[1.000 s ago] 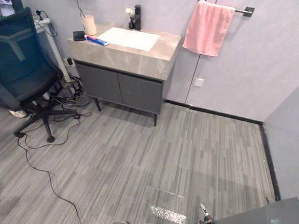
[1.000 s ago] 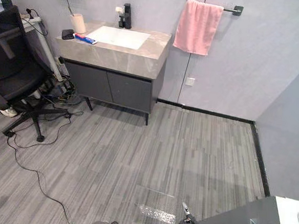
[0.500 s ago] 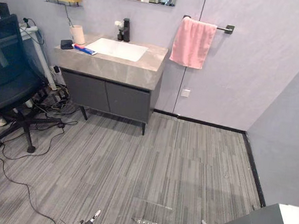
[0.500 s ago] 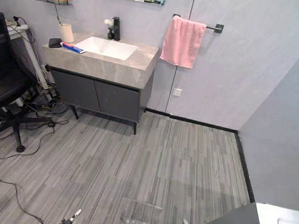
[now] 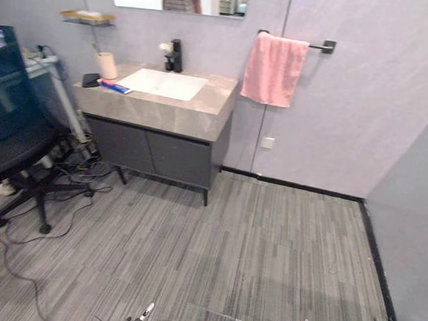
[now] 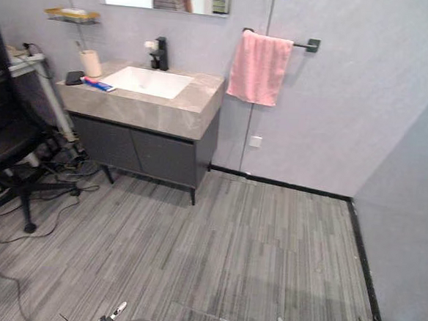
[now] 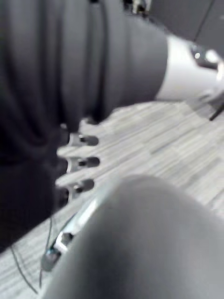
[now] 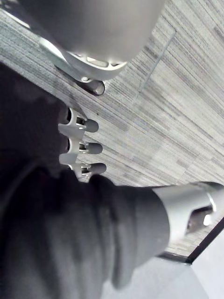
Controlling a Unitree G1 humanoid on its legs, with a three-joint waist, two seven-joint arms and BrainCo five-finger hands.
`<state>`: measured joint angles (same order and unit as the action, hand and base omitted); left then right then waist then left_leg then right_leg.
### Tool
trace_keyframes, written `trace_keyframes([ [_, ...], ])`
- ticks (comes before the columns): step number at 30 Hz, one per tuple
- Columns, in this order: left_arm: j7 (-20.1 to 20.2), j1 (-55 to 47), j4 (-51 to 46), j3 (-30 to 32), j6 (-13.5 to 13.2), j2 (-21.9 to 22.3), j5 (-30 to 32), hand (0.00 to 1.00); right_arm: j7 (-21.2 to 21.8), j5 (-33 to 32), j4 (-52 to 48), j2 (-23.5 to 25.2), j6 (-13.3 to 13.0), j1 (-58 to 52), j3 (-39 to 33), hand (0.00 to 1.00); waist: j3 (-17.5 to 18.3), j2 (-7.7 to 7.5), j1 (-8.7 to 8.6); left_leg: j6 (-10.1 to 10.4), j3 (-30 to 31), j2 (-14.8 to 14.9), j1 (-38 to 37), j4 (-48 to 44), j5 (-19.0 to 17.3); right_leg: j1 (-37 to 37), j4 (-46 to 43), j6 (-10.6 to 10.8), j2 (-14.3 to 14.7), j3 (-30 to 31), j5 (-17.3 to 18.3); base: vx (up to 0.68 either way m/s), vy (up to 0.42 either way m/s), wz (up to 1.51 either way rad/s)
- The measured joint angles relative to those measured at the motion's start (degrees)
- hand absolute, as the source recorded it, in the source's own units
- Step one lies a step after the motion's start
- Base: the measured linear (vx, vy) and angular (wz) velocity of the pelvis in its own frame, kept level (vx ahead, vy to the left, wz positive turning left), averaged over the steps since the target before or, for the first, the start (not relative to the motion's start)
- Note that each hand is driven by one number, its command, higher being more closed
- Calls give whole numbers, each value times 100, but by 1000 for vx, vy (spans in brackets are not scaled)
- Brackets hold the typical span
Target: Pick up the laundry basket with both hands and put the clothes into the washing machine.
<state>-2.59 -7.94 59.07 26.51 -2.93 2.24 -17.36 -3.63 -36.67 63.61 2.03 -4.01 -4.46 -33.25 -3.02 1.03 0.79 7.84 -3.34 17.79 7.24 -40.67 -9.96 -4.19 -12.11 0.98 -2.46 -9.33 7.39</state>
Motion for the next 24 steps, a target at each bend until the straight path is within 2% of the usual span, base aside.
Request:
trace_keyframes([
  [1,0,2,9,-1,1,-1,1,0,1,0,7,6,-6,64,-21,0,-18,-6,-16,-5,-201,-119,-173,789,-262,5,73,87,-103,124,-59,75,141,-38],
  [2,-1,-4,26,2,2,11,1,0,6,2,18,3,-4,82,-76,0,-21,0,-7,-27,-221,-227,-314,1356,-218,19,80,134,-160,171,-77,65,323,-53],
  [3,-7,-5,158,30,-1,130,-3,0,9,7,16,-62,-3,88,-111,0,-22,134,7,62,-345,-345,-605,2303,88,100,100,374,-174,341,-32,6,273,-44],
  [4,-10,5,216,68,-2,73,-16,0,4,7,27,-81,13,97,-80,0,-46,149,11,23,-441,-432,-714,2414,93,99,104,404,-265,411,-37,12,359,-51],
  [6,2,-29,241,57,13,-99,18,0,23,6,33,27,43,55,1,0,14,-90,-5,-133,-670,-792,-878,2824,194,105,267,527,-581,628,-183,25,239,-38],
  [10,25,23,371,-194,31,-255,71,0,80,8,136,70,76,-80,-219,0,92,-181,-82,-268,-791,-1186,-1109,3508,438,138,564,643,-883,690,-291,18,123,-8],
  [12,36,23,386,-226,26,-274,71,0,113,19,294,45,100,-75,-426,0,125,-206,-138,-264,-800,-1280,-1212,3787,576,124,653,680,-903,678,-322,79,44,1],
  [16,42,52,401,-458,20,-317,60,0,118,21,483,-30,188,-95,-639,0,156,-180,-150,-241,-774,-1249,-1319,3960,663,98,746,711,-838,625,-341,123,-23,1],
  [21,12,120,463,-751,-25,-337,57,0,122,20,538,-107,197,-39,-617,0,155,-151,-158,-239,-773,-1251,-1362,4058,665,28,835,707,-821,606,-341,75,-18,0],
  [24,3,171,598,-897,-23,-452,72,0,131,21,580,-137,191,81,-383,0,149,-223,-158,-240,-771,-1258,-1363,4074,664,37,847,704,-823,603,-340,0,0,0],
])
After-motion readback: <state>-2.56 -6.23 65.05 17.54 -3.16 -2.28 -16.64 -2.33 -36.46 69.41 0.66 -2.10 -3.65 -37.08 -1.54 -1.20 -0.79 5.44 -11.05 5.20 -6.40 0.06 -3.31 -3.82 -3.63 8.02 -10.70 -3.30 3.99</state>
